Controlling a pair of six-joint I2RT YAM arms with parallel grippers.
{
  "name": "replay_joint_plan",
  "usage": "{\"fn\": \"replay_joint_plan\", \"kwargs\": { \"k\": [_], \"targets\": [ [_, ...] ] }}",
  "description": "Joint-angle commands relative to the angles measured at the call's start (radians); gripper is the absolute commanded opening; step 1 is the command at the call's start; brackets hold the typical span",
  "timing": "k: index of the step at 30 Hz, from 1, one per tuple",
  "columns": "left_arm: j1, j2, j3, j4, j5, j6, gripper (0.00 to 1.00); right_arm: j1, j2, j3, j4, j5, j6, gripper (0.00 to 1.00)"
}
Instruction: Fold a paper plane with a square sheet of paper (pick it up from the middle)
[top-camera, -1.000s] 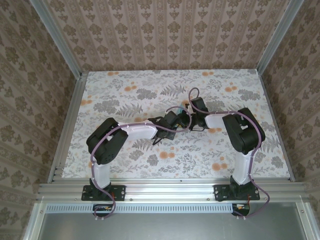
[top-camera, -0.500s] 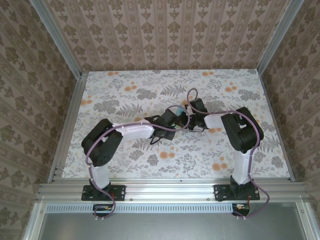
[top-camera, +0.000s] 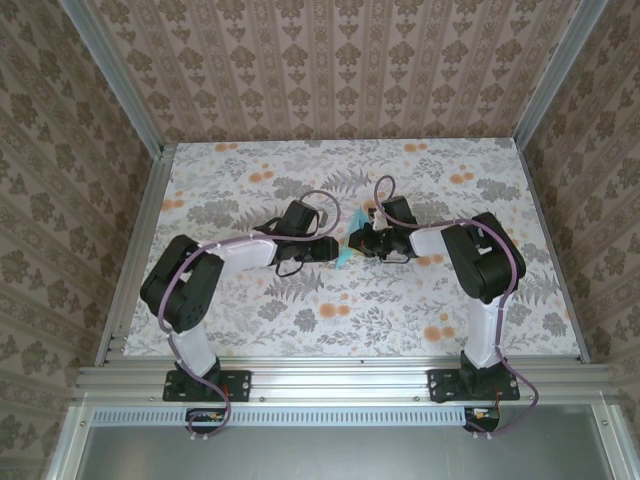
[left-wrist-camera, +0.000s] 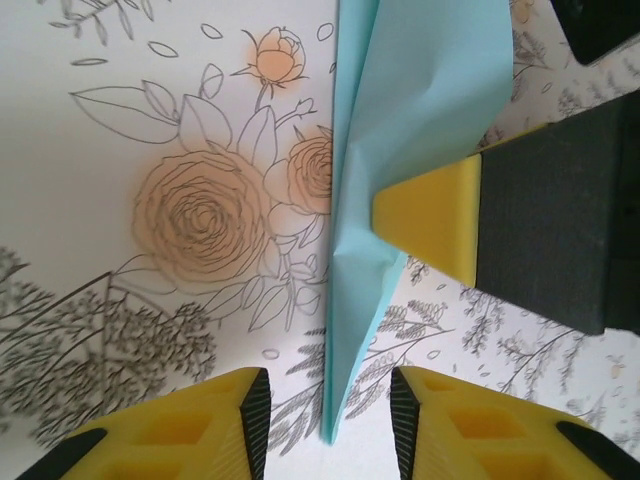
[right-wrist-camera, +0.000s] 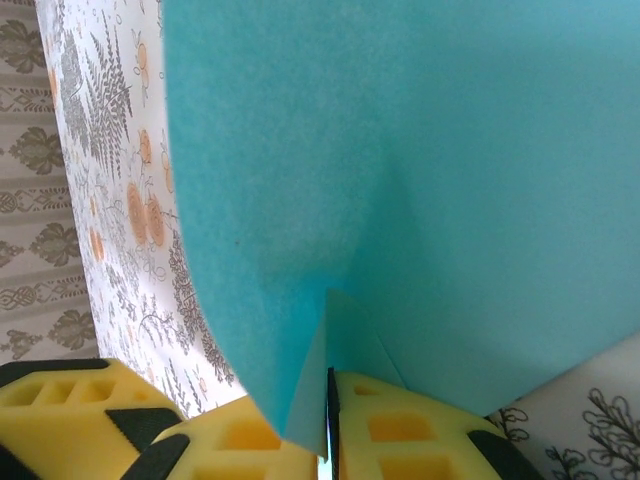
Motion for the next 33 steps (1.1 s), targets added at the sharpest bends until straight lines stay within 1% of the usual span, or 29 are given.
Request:
{"fn": "replay_joint_plan", "kwargs": {
  "k": [1,7,15,20,27,33],
  "targets": [
    [0.009,0.038,-0.006,0.064,0.112,-0.057,0.38,-0.012,0.039,-0.004,0.014,0.021,-0.013,0.13],
    [0.001,0.065,-0.002,0.066,0.095,-0.030,0.39,-0.014,0.054,-0.002,0.019,0.024,0.000,0.14],
    [-0.052,0.115,0.053,-0.014,-0.043,0.060,0.39,-0.015,0.065,0.004,0.028,0.030,0.028,0.14],
    [-0.087,0.138,0.076,-0.059,-0.154,0.093,0.32,-0.013,0.068,0.009,0.027,0.031,0.038,0.14],
    [-0.145,0.164,0.103,-0.121,-0.307,0.143,0.26,-0.014,0.067,0.014,0.048,0.020,0.074,0.14],
    [-0.191,0.207,0.144,-0.169,-0.439,0.195,0.15,-0.015,0.050,0.015,0.079,0.005,0.150,0.16]
  ]
}}
